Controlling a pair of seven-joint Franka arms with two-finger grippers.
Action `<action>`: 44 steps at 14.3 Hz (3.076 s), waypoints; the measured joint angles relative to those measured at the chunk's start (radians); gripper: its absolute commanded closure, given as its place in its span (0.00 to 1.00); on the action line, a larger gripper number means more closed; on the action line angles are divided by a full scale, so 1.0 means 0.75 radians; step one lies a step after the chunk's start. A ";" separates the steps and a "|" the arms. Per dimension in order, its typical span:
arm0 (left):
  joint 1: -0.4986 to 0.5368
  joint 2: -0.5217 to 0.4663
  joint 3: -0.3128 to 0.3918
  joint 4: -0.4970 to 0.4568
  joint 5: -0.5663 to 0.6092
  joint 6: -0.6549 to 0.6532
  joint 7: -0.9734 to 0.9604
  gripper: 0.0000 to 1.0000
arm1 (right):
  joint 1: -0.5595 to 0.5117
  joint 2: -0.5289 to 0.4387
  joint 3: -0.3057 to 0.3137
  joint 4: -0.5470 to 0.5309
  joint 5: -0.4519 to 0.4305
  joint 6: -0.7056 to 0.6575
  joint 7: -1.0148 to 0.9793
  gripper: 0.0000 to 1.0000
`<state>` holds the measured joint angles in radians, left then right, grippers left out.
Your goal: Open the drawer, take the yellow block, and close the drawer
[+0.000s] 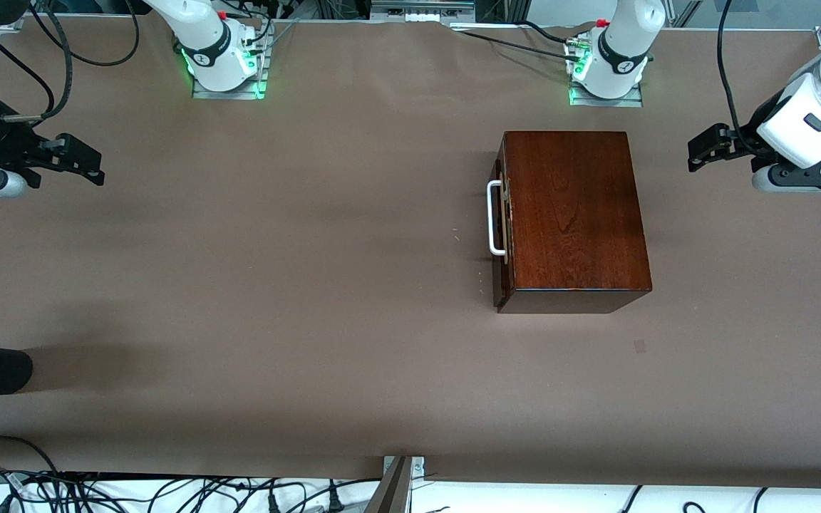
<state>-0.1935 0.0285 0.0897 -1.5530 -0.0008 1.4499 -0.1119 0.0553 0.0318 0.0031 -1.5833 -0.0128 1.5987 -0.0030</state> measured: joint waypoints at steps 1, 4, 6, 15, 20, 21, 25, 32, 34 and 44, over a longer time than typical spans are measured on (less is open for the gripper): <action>0.000 -0.001 0.000 0.000 0.000 0.000 0.000 0.00 | 0.000 0.000 0.000 0.000 0.000 0.000 0.000 0.00; 0.000 -0.014 0.000 0.002 0.000 0.006 0.000 0.00 | 0.000 0.000 0.000 0.000 0.000 0.000 0.000 0.00; 0.000 -0.015 0.000 0.008 0.000 0.006 0.000 0.00 | 0.000 0.000 0.000 0.000 0.000 0.000 0.000 0.00; 0.000 -0.015 0.000 0.008 0.000 0.006 0.000 0.00 | 0.000 0.000 0.000 0.000 0.000 0.001 0.000 0.00; 0.000 -0.015 0.000 0.008 0.000 0.006 0.000 0.00 | 0.000 0.000 0.000 0.000 0.000 0.001 0.000 0.00; 0.000 -0.015 0.000 0.008 0.000 0.006 0.000 0.00 | 0.000 0.000 0.000 0.000 0.000 0.001 0.000 0.00; -0.001 -0.015 0.000 0.008 0.000 0.006 0.000 0.00 | 0.000 0.000 0.000 0.000 0.000 0.001 0.000 0.00; -0.002 -0.015 -0.005 0.008 0.000 0.006 0.000 0.00 | 0.000 0.000 0.000 0.000 0.000 0.001 0.000 0.00; 0.003 -0.015 -0.019 0.008 0.000 0.006 0.000 0.00 | 0.000 0.000 0.000 0.000 0.000 0.001 0.000 0.00; 0.089 -0.015 -0.117 0.008 0.000 0.006 0.000 0.00 | 0.000 0.000 0.000 -0.003 0.000 0.001 0.000 0.00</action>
<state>-0.1265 0.0172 0.0018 -1.5469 -0.0008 1.4546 -0.1120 0.0554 0.0319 0.0033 -1.5859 -0.0127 1.5992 -0.0029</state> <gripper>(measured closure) 0.000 0.000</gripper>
